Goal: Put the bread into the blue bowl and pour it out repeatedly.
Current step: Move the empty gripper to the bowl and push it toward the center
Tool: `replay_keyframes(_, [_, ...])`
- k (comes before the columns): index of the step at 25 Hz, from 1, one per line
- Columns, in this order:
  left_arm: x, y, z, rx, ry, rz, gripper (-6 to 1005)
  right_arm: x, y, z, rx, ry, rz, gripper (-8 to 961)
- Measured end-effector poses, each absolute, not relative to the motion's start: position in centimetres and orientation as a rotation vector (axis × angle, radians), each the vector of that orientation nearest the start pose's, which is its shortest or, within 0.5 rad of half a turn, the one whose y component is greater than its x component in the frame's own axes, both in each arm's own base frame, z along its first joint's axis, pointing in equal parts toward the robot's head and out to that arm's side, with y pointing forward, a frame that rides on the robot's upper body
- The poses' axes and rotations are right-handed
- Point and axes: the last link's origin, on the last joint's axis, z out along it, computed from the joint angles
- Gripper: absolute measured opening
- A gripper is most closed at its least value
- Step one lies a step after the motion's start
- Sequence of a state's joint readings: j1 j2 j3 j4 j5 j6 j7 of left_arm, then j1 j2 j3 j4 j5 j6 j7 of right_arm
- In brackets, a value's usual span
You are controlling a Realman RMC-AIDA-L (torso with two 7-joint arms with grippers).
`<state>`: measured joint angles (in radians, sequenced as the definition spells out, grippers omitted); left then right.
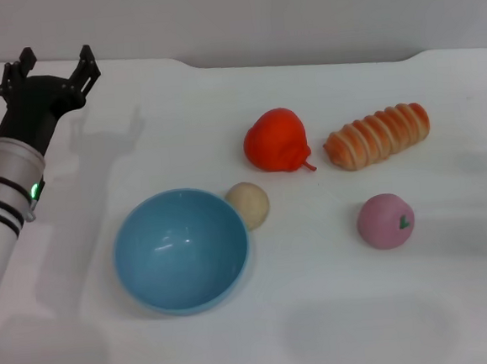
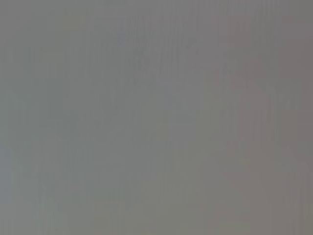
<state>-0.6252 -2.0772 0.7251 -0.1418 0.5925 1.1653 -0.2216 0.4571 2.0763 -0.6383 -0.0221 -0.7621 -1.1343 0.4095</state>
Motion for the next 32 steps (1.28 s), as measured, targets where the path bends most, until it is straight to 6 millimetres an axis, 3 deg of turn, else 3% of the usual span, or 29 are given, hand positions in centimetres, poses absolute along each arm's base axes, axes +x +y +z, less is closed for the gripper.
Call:
replay_keyframes(9, [-32.4,35.9,-0.7,-1.481,-0.892,-0.942,875,36.3,33.1,1.3,-1.505,0.725,0.712,565])
replay_keyframes(14, [-31.3,37.3,0.2,-1.536,-0.880,-1.016,875,36.4,33.0,1.3,-1.505,0.723,0.712,564])
replay_keyframes(19, [-28.3,40.8,0.7,-1.675,-0.882,-1.031,875,36.4,33.0,1.4,-1.504,0.721,0.712,564])
replay_keyframes(20, [-26.5,42.7,0.4,-1.754,-0.904,-0.983,874,36.4,33.0,1.4,-1.504,0.721,0.711,564])
replay_keyframes(26, [-23.2,45.4,-0.4,-1.860,-0.922,-0.858,874,36.4,33.1,1.4,-1.508,0.713,0.698,564])
replay_keyframes(32, [-20.6,46.1,-1.7,-1.985,-0.906,-0.751,874,36.5,33.0,1.4,-1.516,0.688,0.670,564])
